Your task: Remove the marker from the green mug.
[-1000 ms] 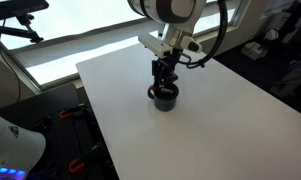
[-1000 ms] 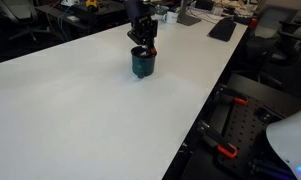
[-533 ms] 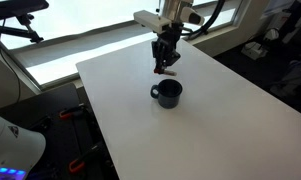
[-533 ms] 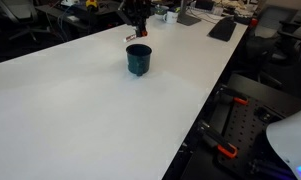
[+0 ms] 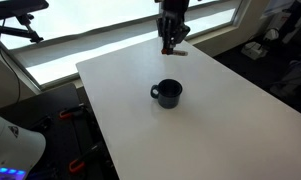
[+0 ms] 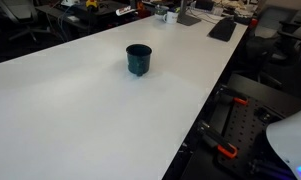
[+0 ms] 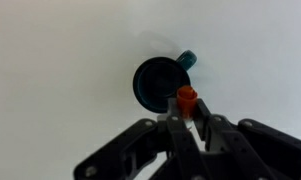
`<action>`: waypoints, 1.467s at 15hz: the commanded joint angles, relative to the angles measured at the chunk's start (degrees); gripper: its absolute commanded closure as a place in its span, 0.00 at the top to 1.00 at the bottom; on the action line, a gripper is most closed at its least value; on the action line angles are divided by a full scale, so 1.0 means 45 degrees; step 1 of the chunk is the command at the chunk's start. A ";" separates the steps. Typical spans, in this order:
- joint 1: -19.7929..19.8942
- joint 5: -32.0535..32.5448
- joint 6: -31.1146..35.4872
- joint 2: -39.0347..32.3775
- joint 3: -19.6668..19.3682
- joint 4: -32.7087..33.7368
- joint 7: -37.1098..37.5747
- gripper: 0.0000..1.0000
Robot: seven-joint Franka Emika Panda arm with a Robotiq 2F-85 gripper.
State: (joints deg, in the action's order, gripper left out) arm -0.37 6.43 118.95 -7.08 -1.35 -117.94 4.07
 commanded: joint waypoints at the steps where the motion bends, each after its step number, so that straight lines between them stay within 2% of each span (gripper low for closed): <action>1: 0.0408 0.0504 0.0589 0.0266 -0.0448 -0.0045 0.0720 0.05; 10: 0.1538 0.0997 0.1706 -0.0840 -0.1713 -0.0621 0.1165 0.05; 22: 0.1583 0.1677 0.3179 -0.2646 -0.2126 -0.2692 0.0910 0.05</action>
State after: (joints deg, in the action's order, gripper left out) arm 7.27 12.55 131.57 -18.62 -10.26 -128.33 7.11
